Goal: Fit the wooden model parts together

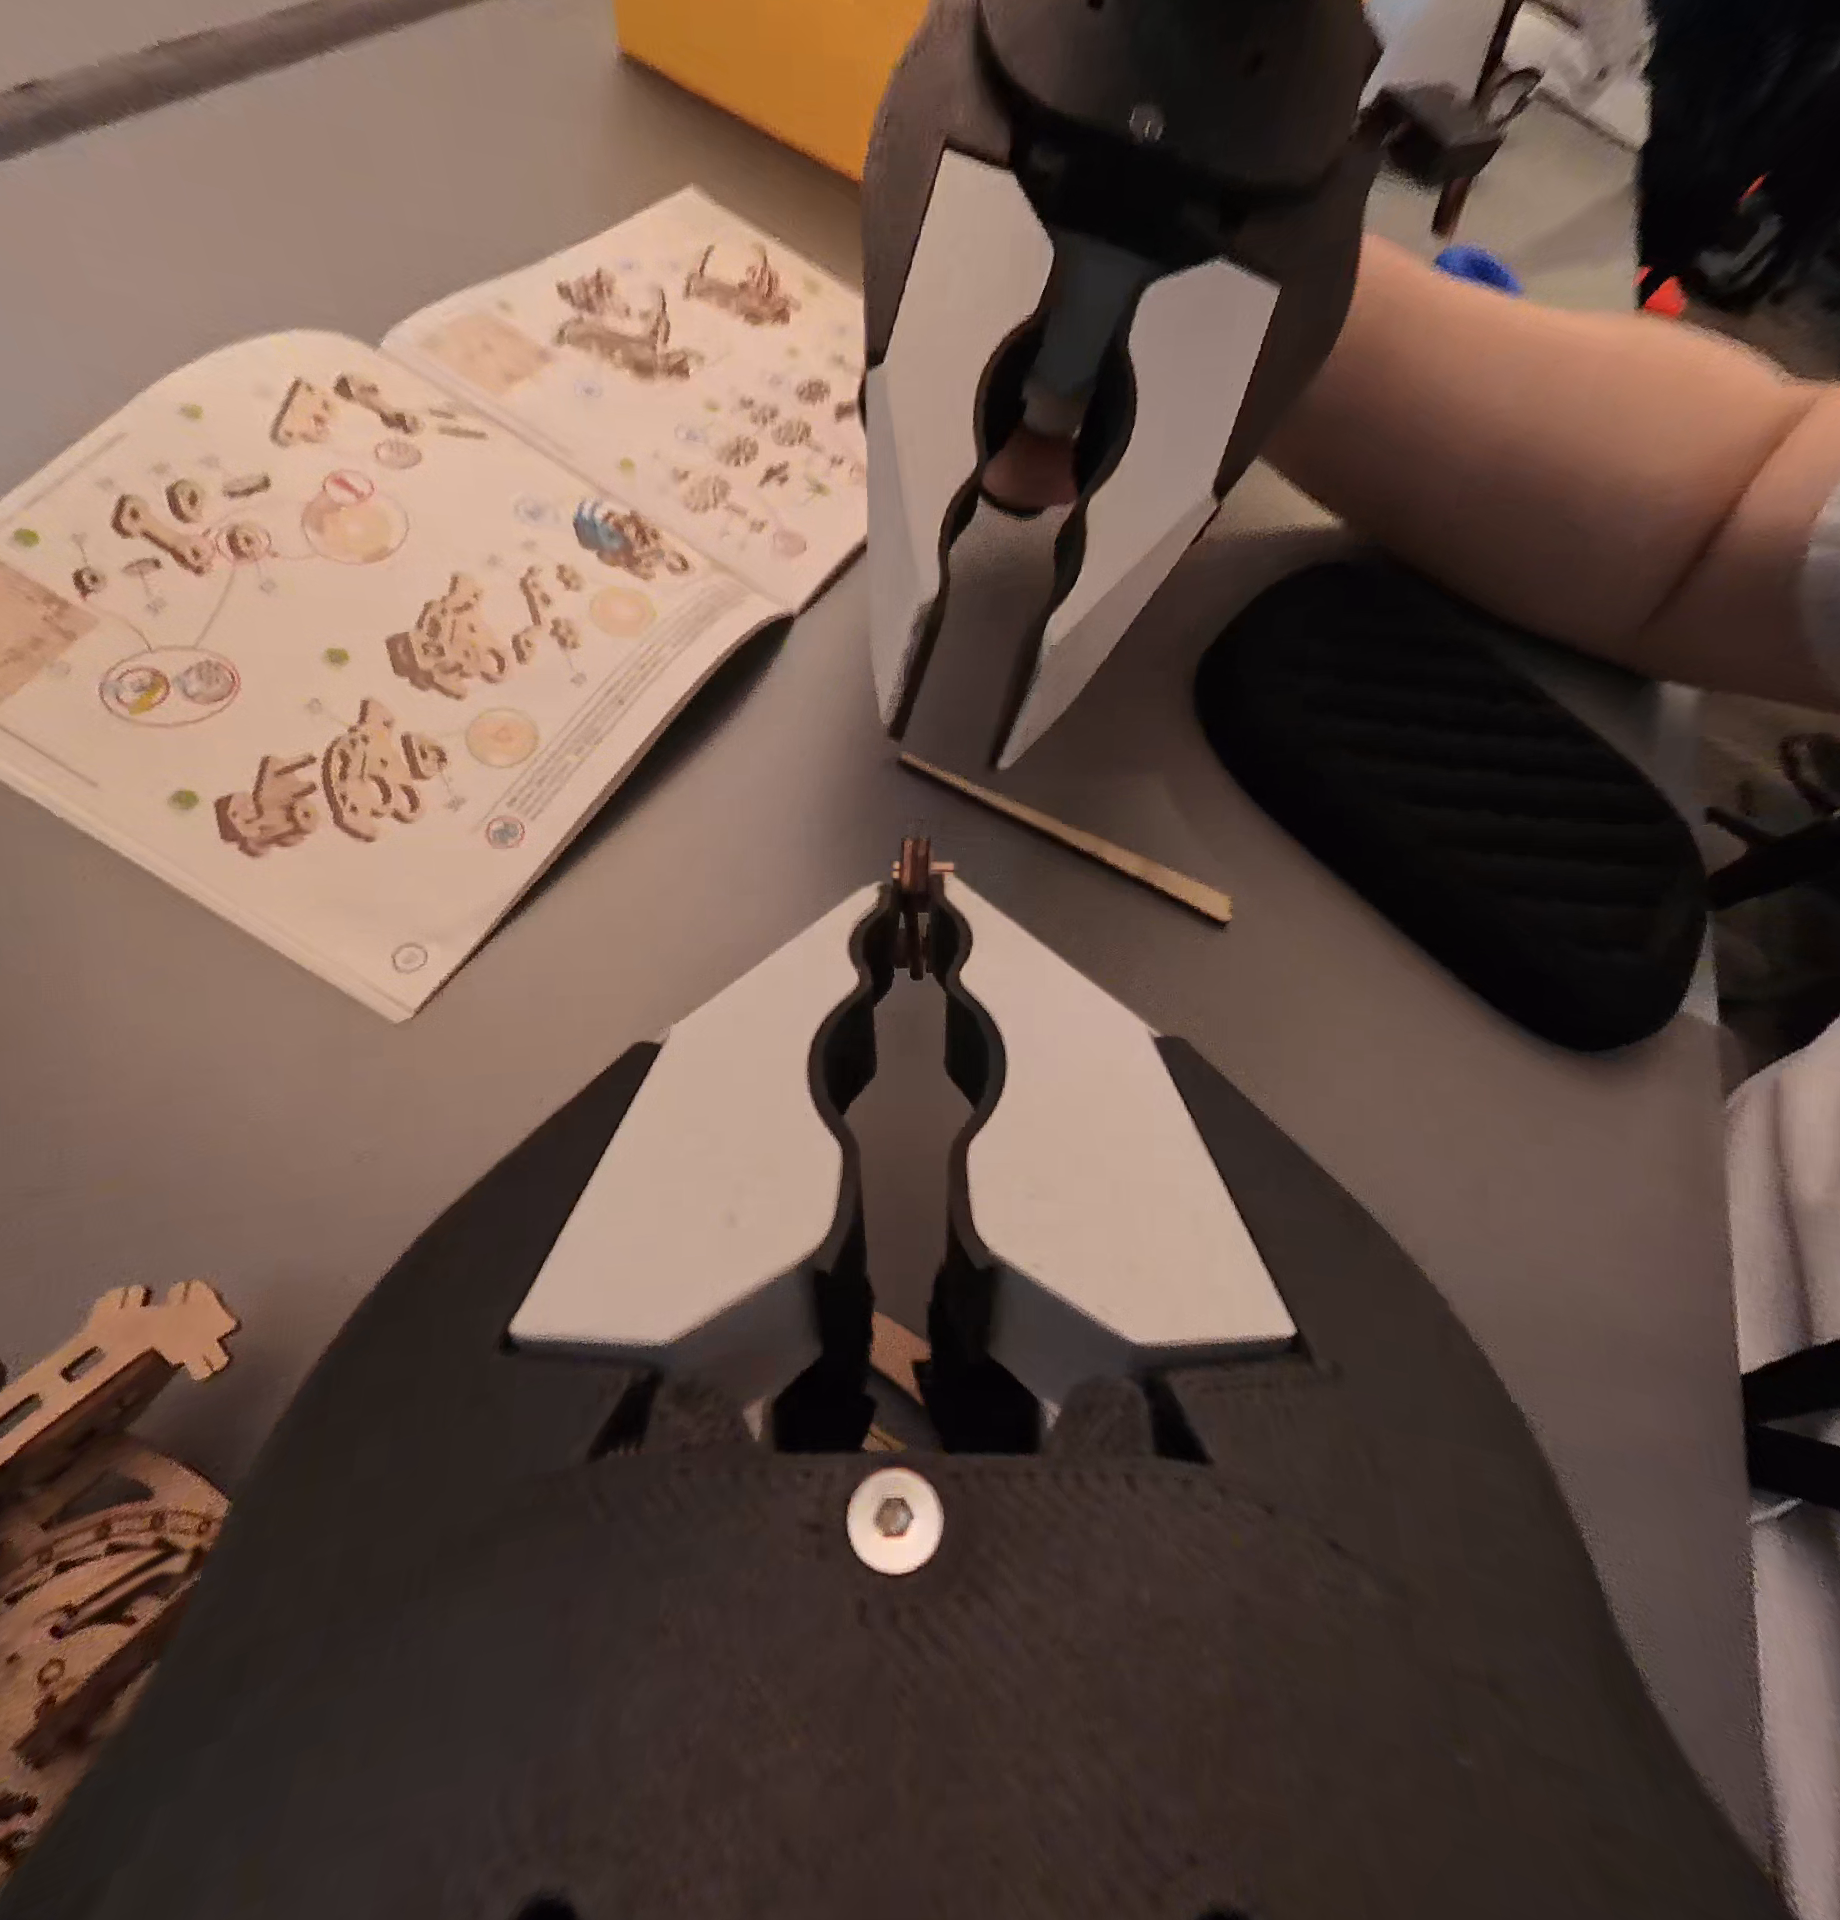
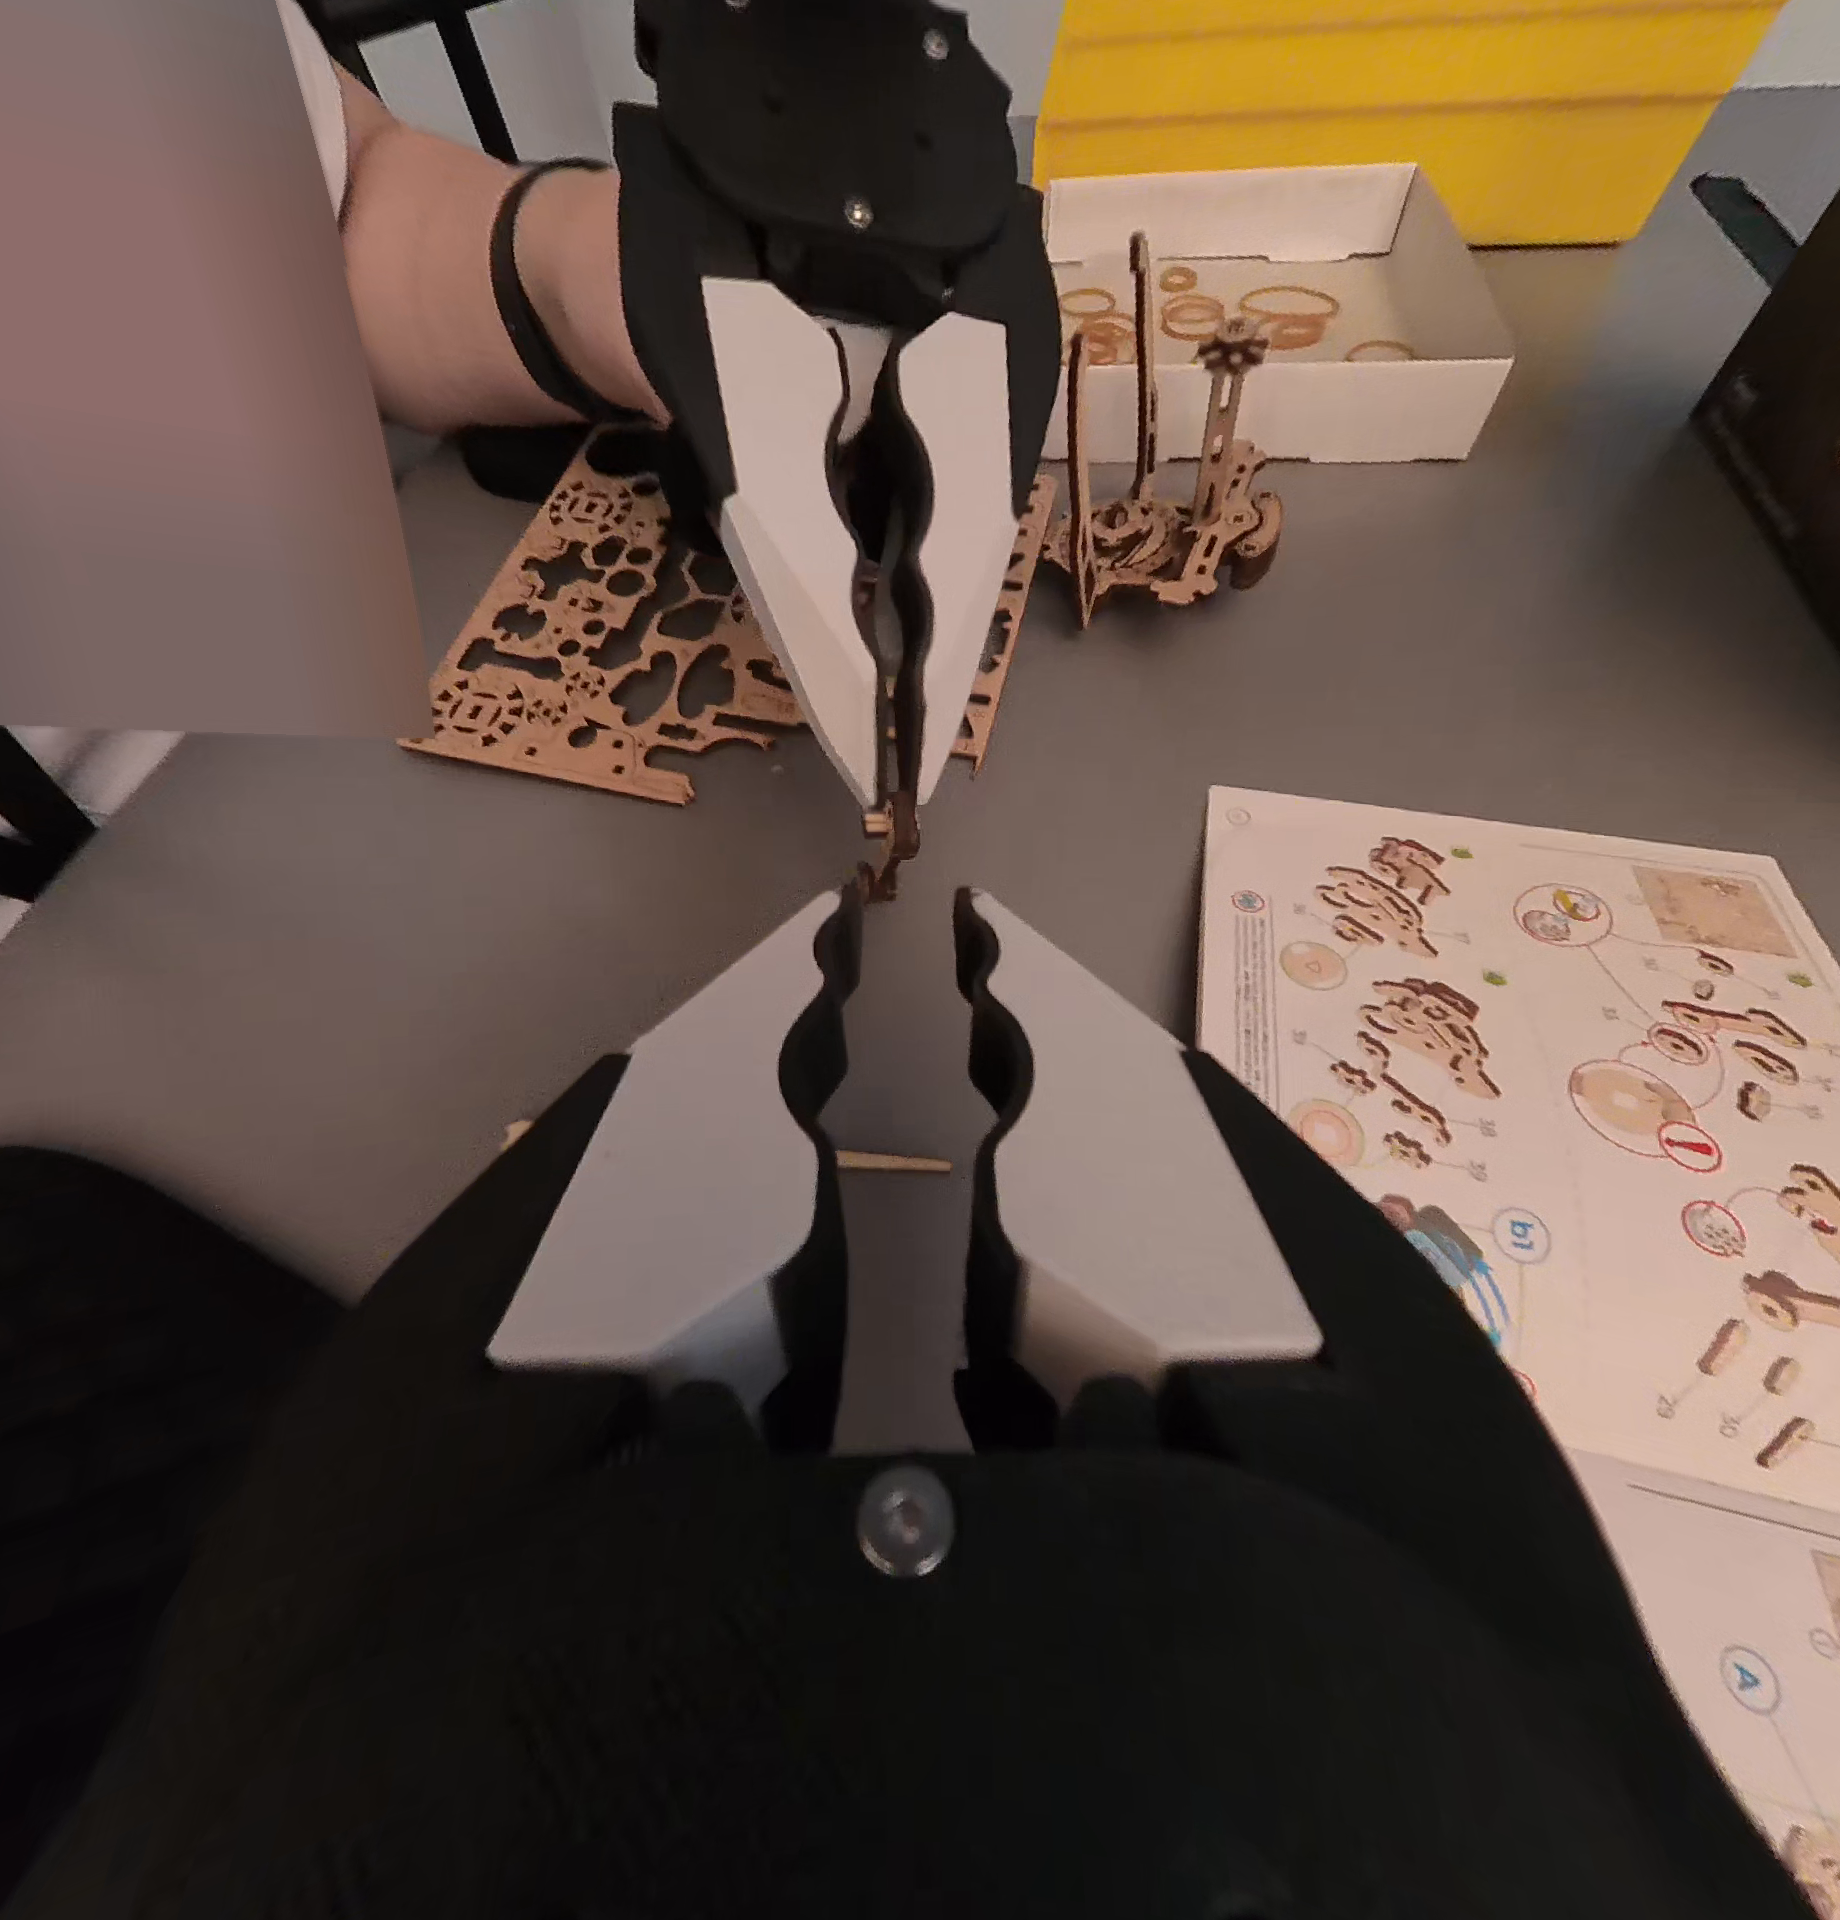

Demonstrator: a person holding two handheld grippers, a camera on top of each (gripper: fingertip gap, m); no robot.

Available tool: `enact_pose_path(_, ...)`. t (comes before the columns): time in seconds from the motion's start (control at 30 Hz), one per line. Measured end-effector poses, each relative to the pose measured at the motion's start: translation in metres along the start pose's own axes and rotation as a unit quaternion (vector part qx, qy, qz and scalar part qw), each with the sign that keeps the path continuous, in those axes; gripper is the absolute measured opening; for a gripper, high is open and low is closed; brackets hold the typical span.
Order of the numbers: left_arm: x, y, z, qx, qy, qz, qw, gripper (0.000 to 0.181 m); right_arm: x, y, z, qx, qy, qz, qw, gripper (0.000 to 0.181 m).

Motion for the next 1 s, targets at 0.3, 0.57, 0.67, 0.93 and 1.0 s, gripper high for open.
enact_pose_path(0.3, 0.007, 0.012, 0.006, -0.021, -0.024, 0.032, 0.999, 0.003, -0.003, 0.013, -0.010, 0.006, 0.001, -0.014, 1.000, 0.014)
enact_pose_path(0.57, 0.005, 0.012, 0.010, -0.013, -0.048, 0.035, 0.998, 0.004, 0.000, 0.020, -0.008, -0.010, -0.002, 0.007, 1.000, 0.014)
enact_pose_path(0.67, 0.004, 0.012, 0.011, -0.024, -0.044, 0.035, 0.998, 0.004, 0.000, 0.020, -0.008, -0.013, -0.001, 0.009, 1.000, 0.014)
enact_pose_path(0.93, 0.006, 0.011, 0.011, -0.028, -0.042, 0.030, 0.998, 0.003, 0.003, 0.012, -0.004, -0.029, 0.004, -0.004, 1.000, 0.014)
enact_pose_path(1.0, 0.006, 0.011, 0.011, -0.027, -0.041, 0.028, 0.998, 0.003, 0.004, 0.005, -0.001, -0.042, 0.006, -0.014, 0.999, 0.015)
Point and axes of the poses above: each gripper's, where its closed fingertips meet, x out along the fingers, y out of its underside, z = x × y across the jaws, the point moved 2 cm from there along -x, back along the fingers, and after that the axes turned 1 degree about y, right-handed, at the moved point
